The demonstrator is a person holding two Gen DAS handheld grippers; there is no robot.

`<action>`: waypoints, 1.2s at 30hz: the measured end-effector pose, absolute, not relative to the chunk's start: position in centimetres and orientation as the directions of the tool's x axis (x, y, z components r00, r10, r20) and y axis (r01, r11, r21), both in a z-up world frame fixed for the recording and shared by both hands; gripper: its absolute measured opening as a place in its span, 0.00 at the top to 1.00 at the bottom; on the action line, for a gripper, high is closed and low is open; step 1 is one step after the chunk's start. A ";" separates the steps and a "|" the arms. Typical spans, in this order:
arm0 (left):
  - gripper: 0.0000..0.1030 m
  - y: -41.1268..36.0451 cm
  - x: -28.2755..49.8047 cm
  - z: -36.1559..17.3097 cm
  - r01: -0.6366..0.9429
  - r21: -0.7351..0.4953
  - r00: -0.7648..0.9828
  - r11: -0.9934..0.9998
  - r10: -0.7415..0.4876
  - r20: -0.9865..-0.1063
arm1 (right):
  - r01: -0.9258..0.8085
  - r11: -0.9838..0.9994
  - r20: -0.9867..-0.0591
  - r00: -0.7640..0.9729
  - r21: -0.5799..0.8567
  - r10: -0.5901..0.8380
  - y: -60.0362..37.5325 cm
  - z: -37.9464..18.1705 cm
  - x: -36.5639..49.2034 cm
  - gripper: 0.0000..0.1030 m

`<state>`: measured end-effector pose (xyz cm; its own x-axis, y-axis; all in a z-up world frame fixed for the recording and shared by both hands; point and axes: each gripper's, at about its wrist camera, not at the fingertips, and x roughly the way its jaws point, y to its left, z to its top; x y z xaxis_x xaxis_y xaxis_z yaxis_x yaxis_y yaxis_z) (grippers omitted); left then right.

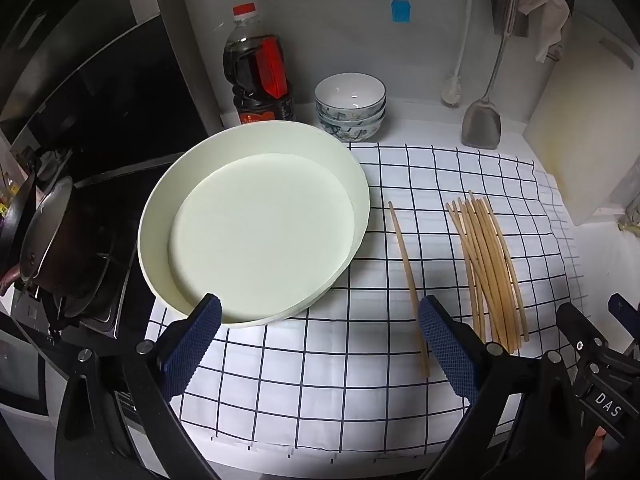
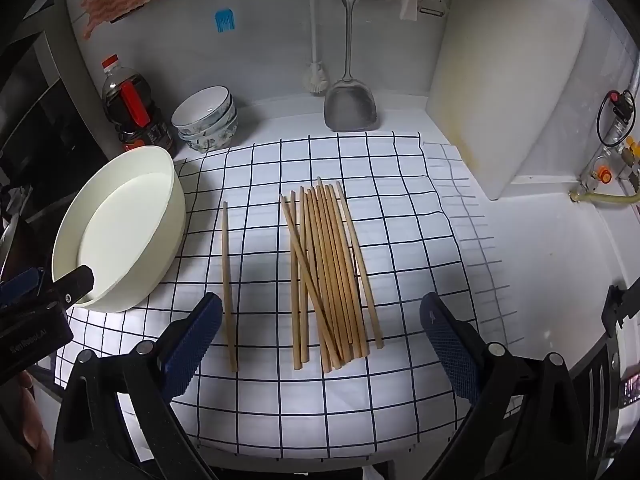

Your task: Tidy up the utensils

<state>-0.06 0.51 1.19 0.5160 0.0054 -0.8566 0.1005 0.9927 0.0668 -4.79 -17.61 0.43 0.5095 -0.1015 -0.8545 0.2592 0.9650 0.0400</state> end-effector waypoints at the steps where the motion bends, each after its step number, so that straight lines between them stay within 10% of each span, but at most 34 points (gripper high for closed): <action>1: 0.06 0.6 0.0 1.2 0.099 0.066 0.517 0.993 0.005 -0.856 | 0.259 0.965 -0.855 0.509 0.039 -0.102 -17.5 0.5 -4.8 0.08; 36: 0.06 0.6 -0.6 0.9 0.088 0.062 0.522 0.994 0.007 -0.853 | 0.262 0.964 -0.853 0.512 0.040 -0.103 -17.4 0.4 -5.0 0.08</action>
<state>-0.64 0.63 0.90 0.5221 0.0067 -0.8529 0.0884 0.9941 0.0620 -5.02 -17.45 0.37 0.5115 -0.1031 -0.8531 0.2618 0.9643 0.0405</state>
